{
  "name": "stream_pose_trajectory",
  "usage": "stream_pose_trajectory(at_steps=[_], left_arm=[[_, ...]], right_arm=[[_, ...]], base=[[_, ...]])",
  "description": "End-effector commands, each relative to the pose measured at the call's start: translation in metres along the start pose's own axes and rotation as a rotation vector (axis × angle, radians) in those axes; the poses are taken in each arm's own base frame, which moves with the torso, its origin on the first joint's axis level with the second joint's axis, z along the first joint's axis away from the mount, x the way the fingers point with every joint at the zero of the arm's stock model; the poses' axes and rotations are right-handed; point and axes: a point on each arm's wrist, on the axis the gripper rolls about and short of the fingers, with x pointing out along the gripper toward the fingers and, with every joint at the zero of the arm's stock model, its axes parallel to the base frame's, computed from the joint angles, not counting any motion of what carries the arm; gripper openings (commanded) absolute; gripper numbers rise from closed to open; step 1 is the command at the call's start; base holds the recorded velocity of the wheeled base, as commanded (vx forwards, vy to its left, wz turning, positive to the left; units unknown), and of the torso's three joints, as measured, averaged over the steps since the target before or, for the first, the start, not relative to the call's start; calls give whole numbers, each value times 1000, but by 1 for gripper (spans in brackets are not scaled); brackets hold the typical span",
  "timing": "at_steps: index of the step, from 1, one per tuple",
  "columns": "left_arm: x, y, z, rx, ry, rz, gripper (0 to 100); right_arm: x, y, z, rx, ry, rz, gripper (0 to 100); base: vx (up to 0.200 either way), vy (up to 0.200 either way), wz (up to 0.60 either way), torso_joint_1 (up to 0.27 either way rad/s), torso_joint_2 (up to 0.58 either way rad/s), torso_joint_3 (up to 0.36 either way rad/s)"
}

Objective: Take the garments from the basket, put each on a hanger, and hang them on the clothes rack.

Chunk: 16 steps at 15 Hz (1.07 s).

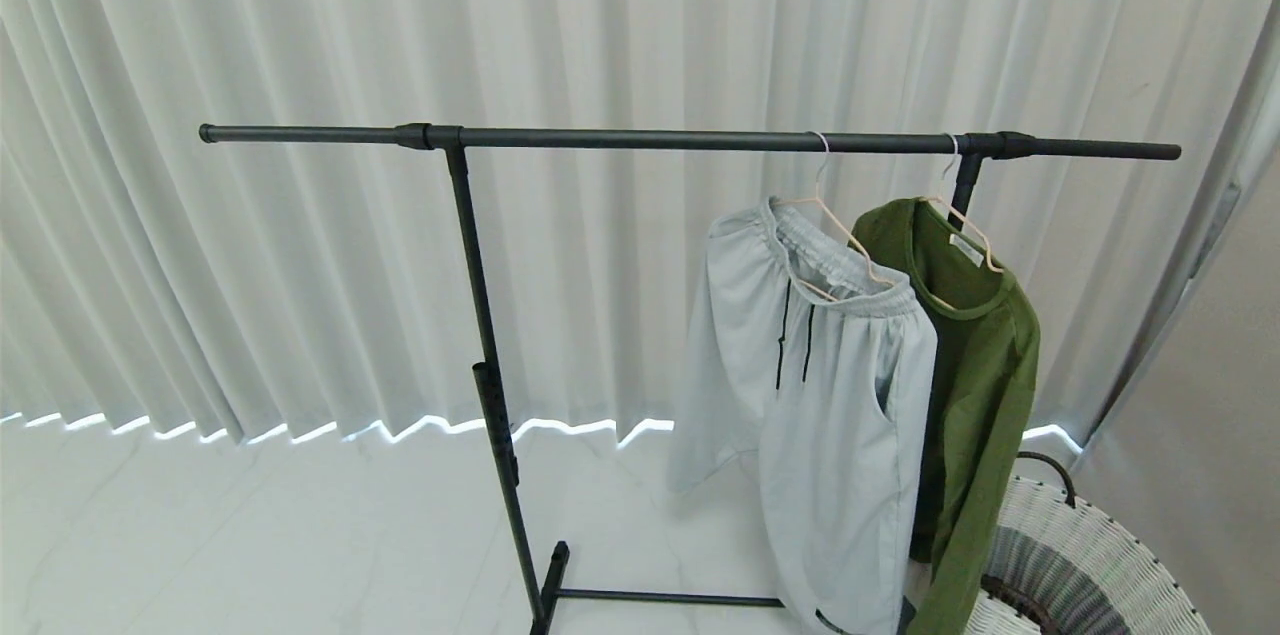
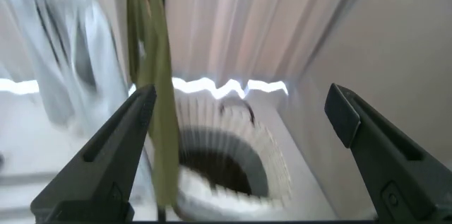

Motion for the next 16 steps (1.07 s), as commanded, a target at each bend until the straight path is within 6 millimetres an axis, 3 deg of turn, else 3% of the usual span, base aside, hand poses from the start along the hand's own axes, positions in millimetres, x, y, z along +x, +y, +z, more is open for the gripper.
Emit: stream_pose_trajectory(at_steps=[1, 6, 9, 16], left_arm=[[-15, 4, -17, -24, -44, 93, 100], [-15, 5, -18, -113, -22, 150, 100], [-17, 6, -18, -110, 35, 278, 100], [-17, 4, -20, -256, 28, 313, 100]], right_arm=[[-24, 1, -33, -3, -5, -28, 100], [-67, 5, -94, 3, -22, -47, 100], [-53, 6, -114, 14, 12, -196, 100], [-51, 6, -114, 77, -23, -220, 100]], base=[[0, 0, 0, 0, 0, 0], [0, 0, 0, 0, 0, 0], [0, 0, 0, 0, 0, 0], [0, 0, 0, 0, 0, 0]])
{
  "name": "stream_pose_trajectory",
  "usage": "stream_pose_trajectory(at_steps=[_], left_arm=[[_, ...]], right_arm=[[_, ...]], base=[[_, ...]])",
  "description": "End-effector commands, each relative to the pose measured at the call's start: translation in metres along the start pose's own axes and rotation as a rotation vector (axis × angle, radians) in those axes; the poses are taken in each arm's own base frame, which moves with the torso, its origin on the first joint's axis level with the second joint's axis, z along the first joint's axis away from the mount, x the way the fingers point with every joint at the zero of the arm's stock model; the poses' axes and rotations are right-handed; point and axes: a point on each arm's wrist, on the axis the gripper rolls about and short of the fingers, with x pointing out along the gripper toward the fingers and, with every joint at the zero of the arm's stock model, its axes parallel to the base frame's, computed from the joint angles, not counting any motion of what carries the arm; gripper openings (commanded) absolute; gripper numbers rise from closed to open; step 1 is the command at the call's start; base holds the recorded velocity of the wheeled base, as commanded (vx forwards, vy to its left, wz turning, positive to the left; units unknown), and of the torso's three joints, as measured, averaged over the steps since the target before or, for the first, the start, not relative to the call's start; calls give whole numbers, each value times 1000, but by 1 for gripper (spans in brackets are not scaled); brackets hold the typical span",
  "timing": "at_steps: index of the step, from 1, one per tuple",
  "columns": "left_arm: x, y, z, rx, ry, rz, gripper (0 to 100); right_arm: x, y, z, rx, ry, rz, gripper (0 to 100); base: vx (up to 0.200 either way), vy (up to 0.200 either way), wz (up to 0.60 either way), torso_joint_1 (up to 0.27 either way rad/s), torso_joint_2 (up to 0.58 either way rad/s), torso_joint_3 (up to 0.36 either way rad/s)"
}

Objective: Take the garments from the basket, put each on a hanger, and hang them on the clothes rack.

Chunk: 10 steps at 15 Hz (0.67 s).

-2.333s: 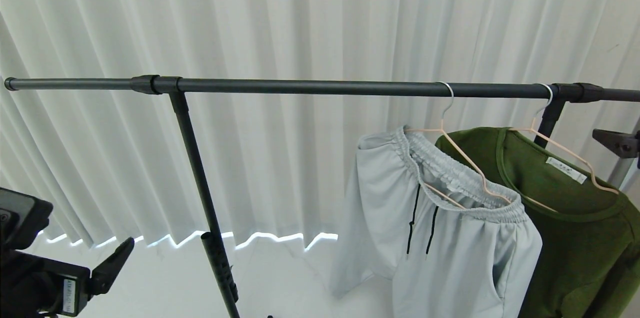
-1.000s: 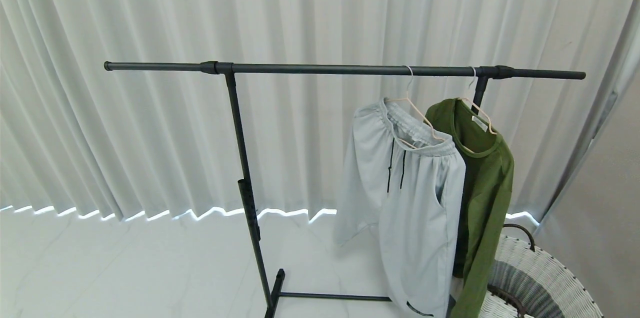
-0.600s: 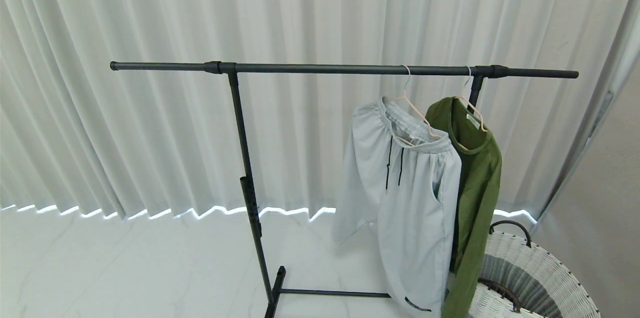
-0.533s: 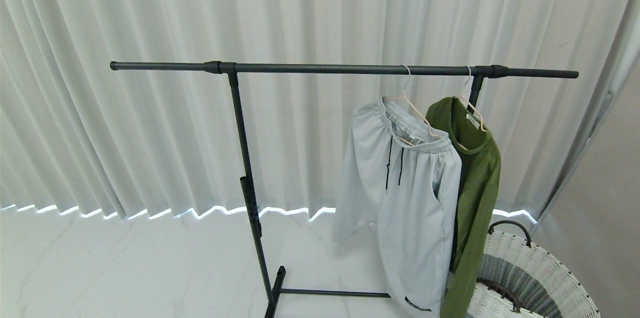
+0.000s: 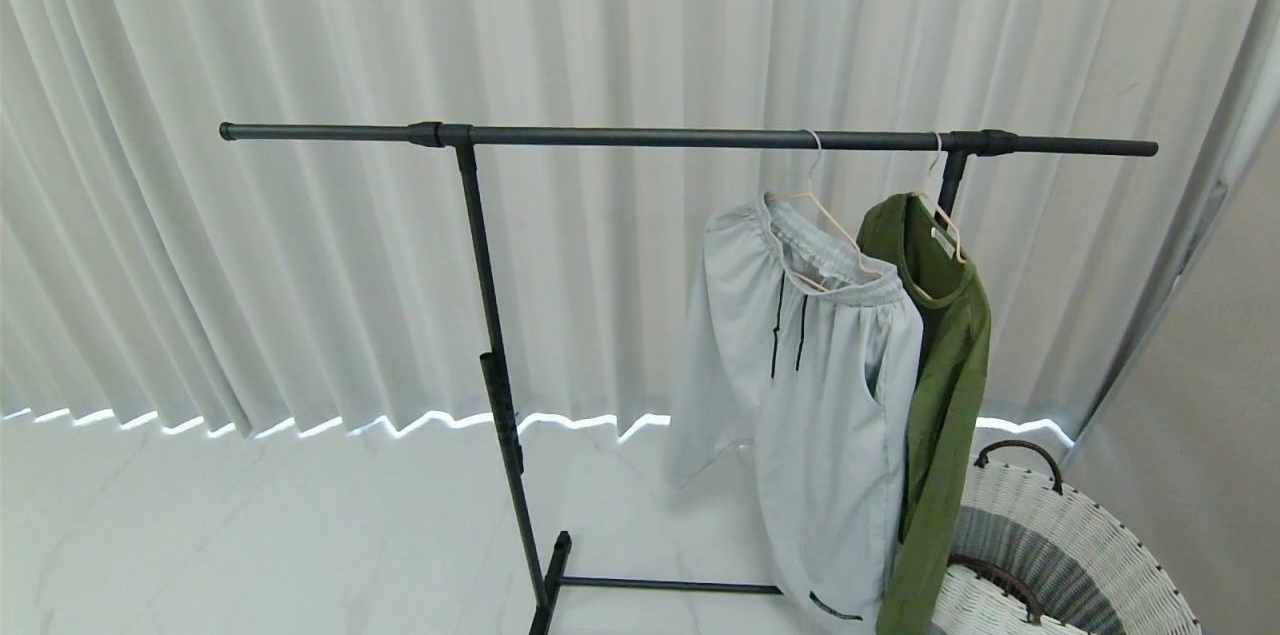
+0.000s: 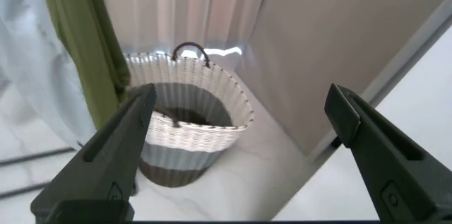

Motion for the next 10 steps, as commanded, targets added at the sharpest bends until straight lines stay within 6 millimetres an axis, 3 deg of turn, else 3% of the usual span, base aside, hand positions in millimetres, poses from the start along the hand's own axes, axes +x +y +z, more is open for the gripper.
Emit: stream_pose_trajectory(at_steps=[1, 3, 4, 10], left_arm=[[0, -2, 0, -27, -12, -69, 100], [-1, -4, 0, -37, -59, -244, 100], [-3, -4, -1, -56, -129, -423, 100], [-5, -6, -1, -102, -140, -520, 100]], right_arm=[[2, 1, -3, 4, -5, -2, 100], [4, 2, -4, 16, -45, 5, 100], [5, 4, -1, 32, -108, 61, 100], [5, 7, -1, 18, -114, 230, 100]], base=[[0, 0, 0, 0, 0, 0], [0, 0, 0, 0, 0, 0], [0, 0, 0, 0, 0, 0], [0, 0, 0, 0, 0, 0]])
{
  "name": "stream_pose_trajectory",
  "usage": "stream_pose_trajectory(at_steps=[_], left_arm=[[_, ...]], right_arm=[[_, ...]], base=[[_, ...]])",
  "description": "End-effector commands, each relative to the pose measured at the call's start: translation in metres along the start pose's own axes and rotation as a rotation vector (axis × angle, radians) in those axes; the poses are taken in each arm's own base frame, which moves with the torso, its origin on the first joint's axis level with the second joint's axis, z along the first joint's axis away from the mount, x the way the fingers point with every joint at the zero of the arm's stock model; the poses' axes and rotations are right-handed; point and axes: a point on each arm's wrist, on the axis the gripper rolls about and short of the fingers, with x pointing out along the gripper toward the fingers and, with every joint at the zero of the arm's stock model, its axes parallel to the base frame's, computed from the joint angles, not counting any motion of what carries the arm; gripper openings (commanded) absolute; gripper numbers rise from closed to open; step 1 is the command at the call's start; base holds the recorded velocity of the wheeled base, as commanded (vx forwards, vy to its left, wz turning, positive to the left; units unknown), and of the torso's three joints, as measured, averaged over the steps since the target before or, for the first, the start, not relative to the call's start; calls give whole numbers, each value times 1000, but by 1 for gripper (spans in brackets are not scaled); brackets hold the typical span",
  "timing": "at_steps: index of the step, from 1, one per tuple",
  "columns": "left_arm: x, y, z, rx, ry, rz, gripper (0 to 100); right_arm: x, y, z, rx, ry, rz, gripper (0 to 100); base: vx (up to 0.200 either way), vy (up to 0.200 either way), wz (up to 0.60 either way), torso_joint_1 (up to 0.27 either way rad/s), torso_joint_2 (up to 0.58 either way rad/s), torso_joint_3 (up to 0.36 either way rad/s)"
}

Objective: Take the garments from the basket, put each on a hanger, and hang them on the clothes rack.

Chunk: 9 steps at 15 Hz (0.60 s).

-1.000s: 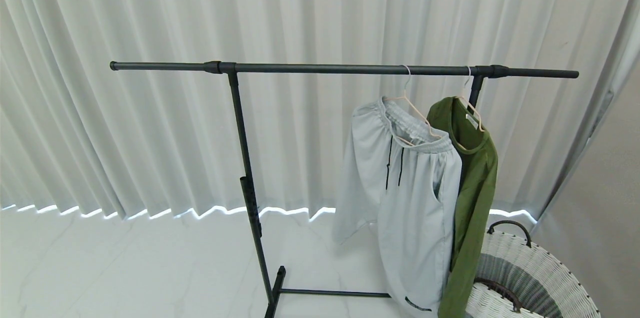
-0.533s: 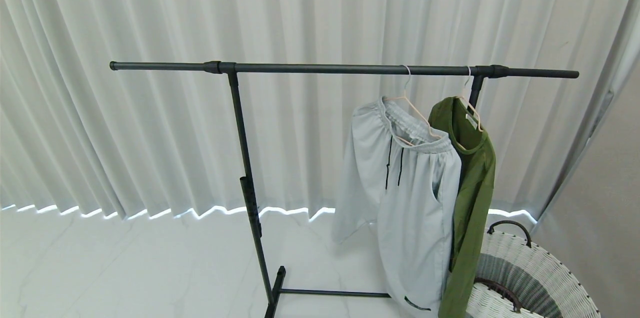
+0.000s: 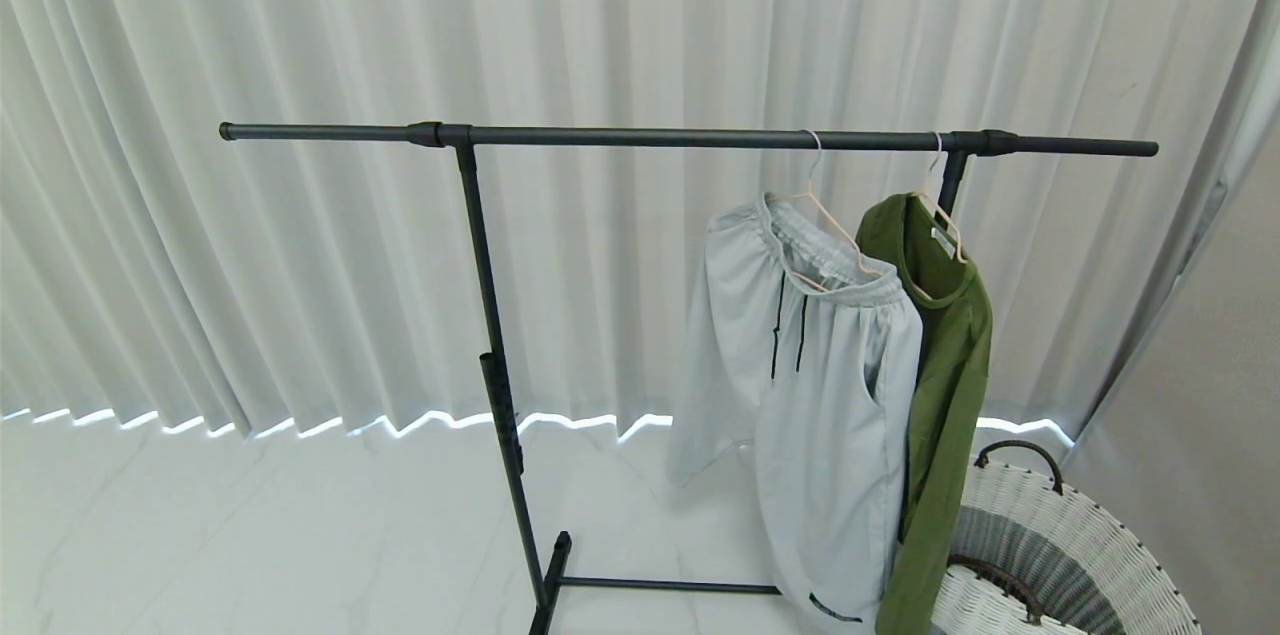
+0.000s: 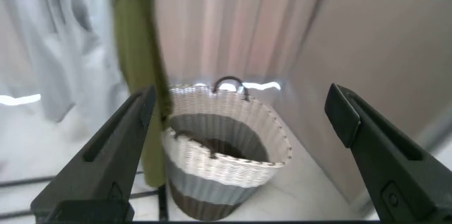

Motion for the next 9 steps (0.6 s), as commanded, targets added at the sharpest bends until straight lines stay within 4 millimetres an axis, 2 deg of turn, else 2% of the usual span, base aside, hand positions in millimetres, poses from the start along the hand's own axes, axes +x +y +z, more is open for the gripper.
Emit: stream_pose_trajectory(at_steps=[1, 5, 9], left_arm=[[0, -1, 0, -4, -9, -38, 100], [-1, -6, -5, -72, 26, -231, 100], [-2, -6, -6, -107, 27, -224, 100]], right_arm=[[0, 0, 0, 1, 4, 17, 100], [0, 3, -2, -5, 14, 144, 100], [0, 4, -6, 2, 50, 152, 100]], base=[[0, 0, 0, 0, 0, 0], [0, 0, 0, 0, 0, 0], [0, 0, 0, 0, 0, 0]])
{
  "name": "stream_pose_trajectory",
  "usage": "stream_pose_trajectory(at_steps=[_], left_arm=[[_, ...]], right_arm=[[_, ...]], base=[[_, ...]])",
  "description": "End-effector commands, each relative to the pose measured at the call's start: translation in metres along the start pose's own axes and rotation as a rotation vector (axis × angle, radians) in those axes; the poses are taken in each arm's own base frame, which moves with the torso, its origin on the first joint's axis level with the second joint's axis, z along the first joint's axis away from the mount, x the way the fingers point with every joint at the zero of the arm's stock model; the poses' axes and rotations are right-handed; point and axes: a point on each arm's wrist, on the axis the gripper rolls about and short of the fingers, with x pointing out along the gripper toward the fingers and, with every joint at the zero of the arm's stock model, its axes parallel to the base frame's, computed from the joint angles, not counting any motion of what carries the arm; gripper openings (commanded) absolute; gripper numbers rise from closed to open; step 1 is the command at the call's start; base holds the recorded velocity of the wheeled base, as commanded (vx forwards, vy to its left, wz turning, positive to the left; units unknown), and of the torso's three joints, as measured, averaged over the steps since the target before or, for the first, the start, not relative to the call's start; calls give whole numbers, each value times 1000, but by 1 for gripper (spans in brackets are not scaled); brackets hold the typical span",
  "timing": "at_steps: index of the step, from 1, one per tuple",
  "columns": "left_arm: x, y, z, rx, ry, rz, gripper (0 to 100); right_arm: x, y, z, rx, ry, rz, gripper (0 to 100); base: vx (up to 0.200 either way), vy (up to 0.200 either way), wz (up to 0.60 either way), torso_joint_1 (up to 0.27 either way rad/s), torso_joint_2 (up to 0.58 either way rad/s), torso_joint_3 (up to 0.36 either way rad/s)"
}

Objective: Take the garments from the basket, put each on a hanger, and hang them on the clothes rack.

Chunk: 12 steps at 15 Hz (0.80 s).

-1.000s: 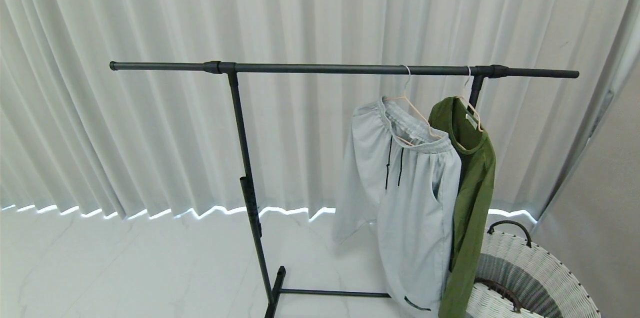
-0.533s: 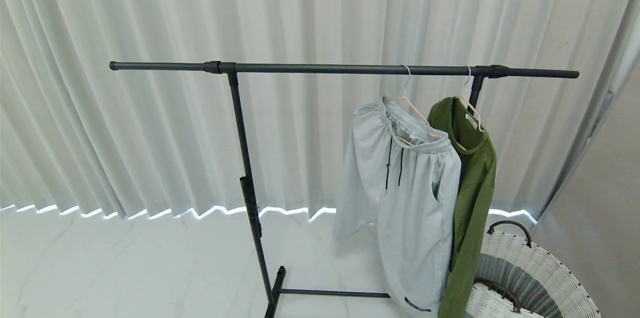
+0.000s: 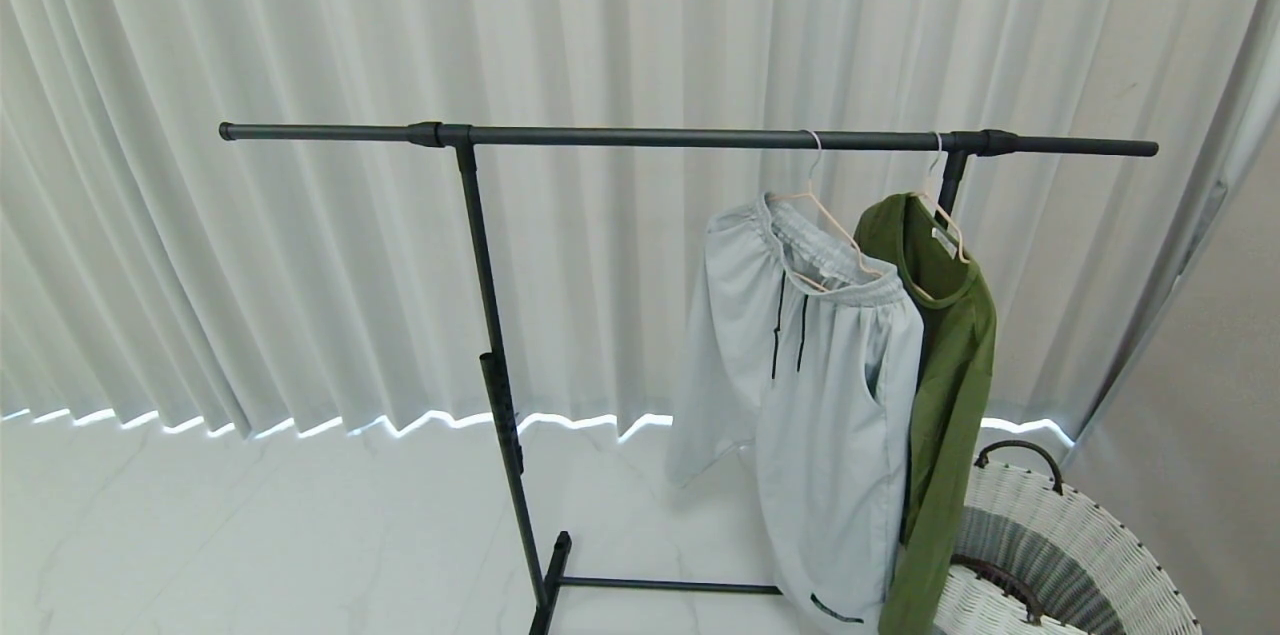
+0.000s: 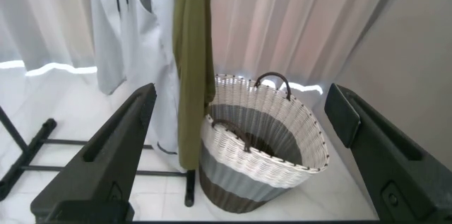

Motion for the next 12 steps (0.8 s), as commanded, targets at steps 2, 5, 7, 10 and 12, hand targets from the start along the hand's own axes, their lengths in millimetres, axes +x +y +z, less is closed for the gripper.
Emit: stream_pose_trajectory(at_steps=[2, 5, 7, 10, 12], left_arm=[[-1, 0, 0, -16, -12, 9, 100], [-1, 0, 0, -16, -12, 9, 100], [-1, 0, 0, -16, -12, 8, 100], [-1, 0, 0, -16, -12, 9, 100], [-1, 0, 0, -16, -12, 9, 100]], right_arm=[[0, 0, 0, 9, 4, 1, 100], [0, 0, 0, 15, 5, 1, 100], [0, 0, 0, 15, 5, 1, 100], [0, 0, 0, 15, 5, 1, 100], [0, 0, 0, 15, 5, 1, 100]], base=[[0, 0, 0, 0, 0, 0], [0, 0, 0, 0, 0, 0], [0, 0, 0, 0, 0, 0], [0, 0, 0, 0, 0, 0], [0, 0, 0, 0, 0, 0]])
